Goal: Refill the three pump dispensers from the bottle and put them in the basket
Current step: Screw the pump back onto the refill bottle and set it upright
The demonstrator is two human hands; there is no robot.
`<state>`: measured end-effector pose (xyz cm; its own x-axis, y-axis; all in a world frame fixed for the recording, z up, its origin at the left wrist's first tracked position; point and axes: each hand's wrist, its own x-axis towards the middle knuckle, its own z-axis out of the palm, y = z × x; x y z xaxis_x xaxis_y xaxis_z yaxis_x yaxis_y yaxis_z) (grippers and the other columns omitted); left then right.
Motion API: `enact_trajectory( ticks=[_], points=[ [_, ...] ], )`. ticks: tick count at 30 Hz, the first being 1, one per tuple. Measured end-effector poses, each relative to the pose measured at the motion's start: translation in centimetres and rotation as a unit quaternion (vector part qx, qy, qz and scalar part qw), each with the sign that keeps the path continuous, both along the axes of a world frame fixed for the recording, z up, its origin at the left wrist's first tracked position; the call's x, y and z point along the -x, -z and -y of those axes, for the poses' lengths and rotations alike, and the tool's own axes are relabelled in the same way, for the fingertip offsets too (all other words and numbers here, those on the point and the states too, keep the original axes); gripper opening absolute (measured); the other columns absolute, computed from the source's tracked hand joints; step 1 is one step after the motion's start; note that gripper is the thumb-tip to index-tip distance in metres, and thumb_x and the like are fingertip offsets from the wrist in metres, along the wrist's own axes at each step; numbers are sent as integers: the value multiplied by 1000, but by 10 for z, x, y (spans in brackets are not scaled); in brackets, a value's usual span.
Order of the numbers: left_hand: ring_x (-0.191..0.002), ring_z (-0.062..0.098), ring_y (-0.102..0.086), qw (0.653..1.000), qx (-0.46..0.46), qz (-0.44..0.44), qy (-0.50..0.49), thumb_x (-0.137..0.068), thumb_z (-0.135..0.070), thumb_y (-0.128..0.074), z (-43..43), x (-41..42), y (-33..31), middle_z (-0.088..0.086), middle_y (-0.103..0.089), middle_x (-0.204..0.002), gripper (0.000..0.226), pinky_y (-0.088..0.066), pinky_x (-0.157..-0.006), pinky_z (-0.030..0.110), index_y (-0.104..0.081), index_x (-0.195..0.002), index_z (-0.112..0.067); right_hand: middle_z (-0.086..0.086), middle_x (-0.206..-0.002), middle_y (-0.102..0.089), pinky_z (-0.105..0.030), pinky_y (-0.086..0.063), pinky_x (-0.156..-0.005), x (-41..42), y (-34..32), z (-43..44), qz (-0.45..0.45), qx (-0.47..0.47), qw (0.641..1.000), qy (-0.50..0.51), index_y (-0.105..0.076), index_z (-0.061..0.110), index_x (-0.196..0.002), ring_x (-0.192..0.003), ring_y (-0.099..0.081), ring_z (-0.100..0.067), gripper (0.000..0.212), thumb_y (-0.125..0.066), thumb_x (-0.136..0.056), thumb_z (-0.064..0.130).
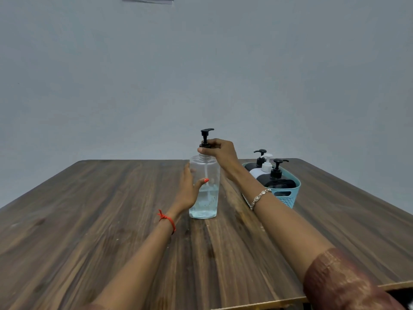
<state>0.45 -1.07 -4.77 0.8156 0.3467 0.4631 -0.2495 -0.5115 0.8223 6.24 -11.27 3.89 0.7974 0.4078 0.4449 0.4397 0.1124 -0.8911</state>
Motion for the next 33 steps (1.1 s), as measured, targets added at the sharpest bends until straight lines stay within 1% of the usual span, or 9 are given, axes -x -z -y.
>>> enact_trajectory(
  ticks=[4, 8, 11, 16, 19, 23, 25, 30, 33],
  points=[
    [-127, 20, -40, 999, 42, -16, 30, -86, -33, -63, -3, 3, 0, 5, -39, -138, 68, -37, -104, 34, -27, -140, -14, -3, -91, -65, -22, -52, -79, 2, 1, -7, 12, 34, 999, 38, -58, 4, -100, -83, -64, -14, 44, -83, -67, 16],
    [-121, 19, -48, 996, 75, -26, 45, -61, -55, -78, -6, -1, 3, 3, -45, -133, 94, -44, -102, 44, -33, -135, -21, -3, -87, -66, -22, -48, -85, -1, -2, -1, -4, 34, 999, -27, -65, 3, -101, -83, -63, -13, 21, -67, -81, 8],
    [-116, 17, -51, 993, 109, -7, 38, -61, -37, -84, -2, -8, 7, 3, -49, -129, 89, -46, -99, 38, -35, -132, -19, -10, -95, -69, -32, -47, -97, -7, -3, 5, -3, 45, 998, -38, -68, 3, -102, -92, -65, -19, 21, -67, -81, 6],
    [-112, 17, -55, 991, 128, 32, 17, -56, -32, -88, 2, -15, 15, -1, -55, -121, 85, -49, -94, 38, -40, -124, -19, 2, -84, -67, -21, -50, -76, 2, 0, -2, 5, 27, 999, 38, -63, 14, -77, -79, -64, -10, 24, -84, -65, 15],
    [-109, 18, -54, 990, 134, 39, 2, -61, -23, -86, 4, -16, 16, -2, -53, -115, 77, -48, -89, 33, -39, -121, -19, 2, -85, -59, -17, -43, -64, 6, 7, -14, 27, 26, 993, 110, -52, 9, -87, -75, -57, -8, 41, -84, -66, 24],
    [-107, 13, -51, 991, 126, 40, -8, -63, -23, -85, 4, -17, 15, -3, -50, -118, 81, -42, -84, 25, -37, -128, -14, -4, -86, -64, -20, -49, -78, 1, 3, -7, -2, -3, 1000, -3, -62, 5, -96, -77, -61, -11, 17, -68, -80, 6],
    [-106, 11, -49, 992, 121, 44, -16, -63, -23, -84, 5, -16, 14, -4, -48, -118, 82, -39, -83, 21, -36, -129, -13, -7, -85, -68, -22, -51, -81, -3, 1, -1, -6, -10, 1000, -24, -67, 1, -97, -77, -65, -12, 19, -70, -78, 3],
    [-109, 16, -51, 990, 131, 40, -16, -63, -24, -84, 6, -15, 15, 1, -51, -121, 81, -43, -85, 27, -37, -128, -14, 10, -77, -59, -6, -44, -59, 5, 4, -13, 39, 22, 993, 110, -58, 8, -89, -70, -57, 2, 41, -86, -63, 20],
    [-109, 15, -50, 991, 131, 37, -7, -64, -23, -83, 6, -14, 15, -1, -49, -120, 79, -41, -83, 25, -36, -127, -15, 8, -80, -59, -5, -44, -58, 5, 7, -16, 37, 10, 994, 105, -54, 7, -94, -72, -57, -2, 41, -83, -68, 21]
  ],
)
